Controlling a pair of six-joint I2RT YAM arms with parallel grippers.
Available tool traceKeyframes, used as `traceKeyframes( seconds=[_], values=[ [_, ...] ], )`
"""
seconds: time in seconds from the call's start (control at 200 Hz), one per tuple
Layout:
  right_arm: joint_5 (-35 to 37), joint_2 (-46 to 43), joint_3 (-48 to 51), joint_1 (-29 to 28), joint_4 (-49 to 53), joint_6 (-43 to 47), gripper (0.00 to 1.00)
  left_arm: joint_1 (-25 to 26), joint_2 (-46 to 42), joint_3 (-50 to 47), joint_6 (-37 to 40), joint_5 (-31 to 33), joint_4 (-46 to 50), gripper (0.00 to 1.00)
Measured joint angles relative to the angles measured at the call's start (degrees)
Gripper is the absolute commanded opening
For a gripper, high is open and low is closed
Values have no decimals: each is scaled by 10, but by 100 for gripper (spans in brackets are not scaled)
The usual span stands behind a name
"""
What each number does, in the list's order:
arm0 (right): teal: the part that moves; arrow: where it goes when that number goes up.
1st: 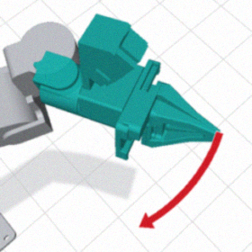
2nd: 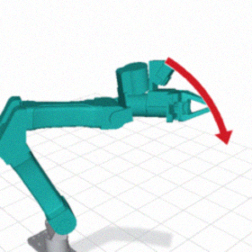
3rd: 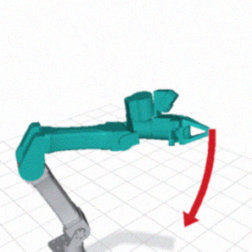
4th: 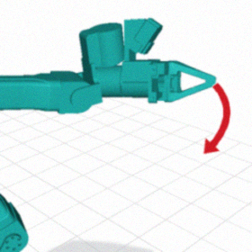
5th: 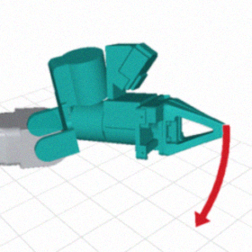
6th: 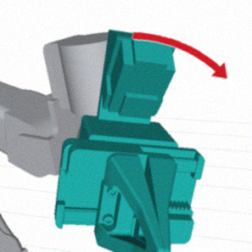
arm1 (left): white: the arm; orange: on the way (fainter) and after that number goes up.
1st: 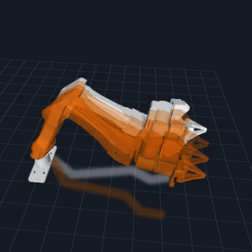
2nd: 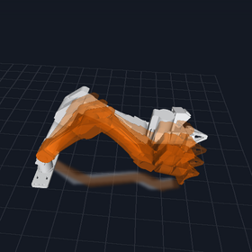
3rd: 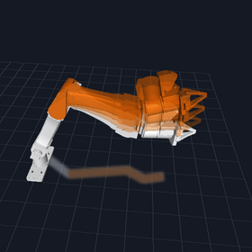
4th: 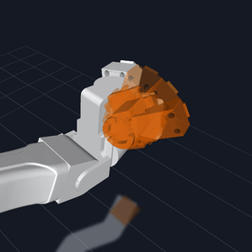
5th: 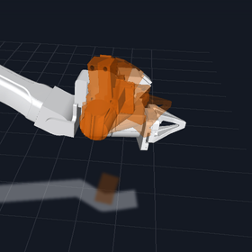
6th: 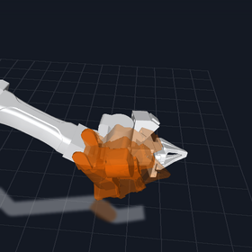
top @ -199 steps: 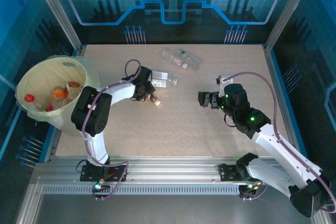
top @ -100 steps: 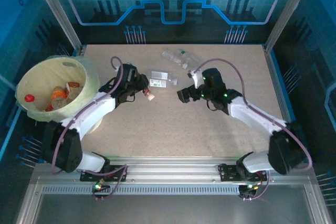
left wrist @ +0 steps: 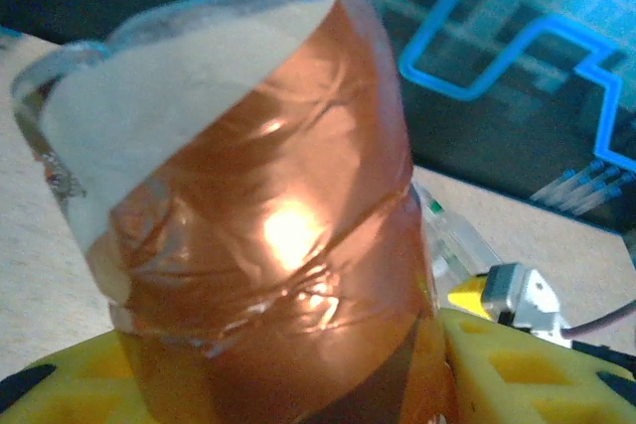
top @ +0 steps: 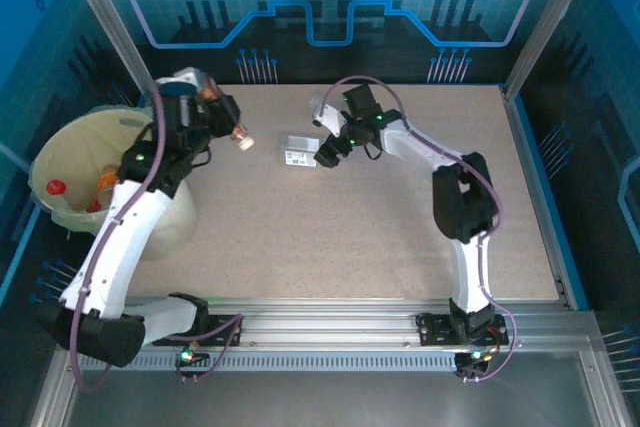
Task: Put the plastic bottles in the bin
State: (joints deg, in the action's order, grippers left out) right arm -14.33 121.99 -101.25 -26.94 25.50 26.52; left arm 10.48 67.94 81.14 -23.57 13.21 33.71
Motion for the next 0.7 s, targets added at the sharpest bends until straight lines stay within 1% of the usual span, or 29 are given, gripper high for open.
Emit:
traceKeyframes(
  seconds=[0.205, 0.35, 0.415, 0.555, 0.66, 0.7],
  values=[
    [-12, 115, -140, -1, 73, 42, 95, -94, -17, 65, 27, 35, 63, 49],
    [-12, 175, -216, -4, 112, 55, 94, -155, -16, 75, 32, 62, 94, 49],
    [-14, 191, -233, -8, 125, 56, 94, -182, -15, 75, 32, 66, 105, 51],
    [-13, 208, -248, -21, 142, 59, 91, -264, -5, 75, 27, 61, 122, 54],
    [-13, 210, -248, -32, 149, 62, 85, -312, 10, 75, 23, 51, 135, 56],
    [-14, 210, -248, -36, 150, 64, 81, -325, 17, 75, 20, 44, 140, 59]
  ],
)
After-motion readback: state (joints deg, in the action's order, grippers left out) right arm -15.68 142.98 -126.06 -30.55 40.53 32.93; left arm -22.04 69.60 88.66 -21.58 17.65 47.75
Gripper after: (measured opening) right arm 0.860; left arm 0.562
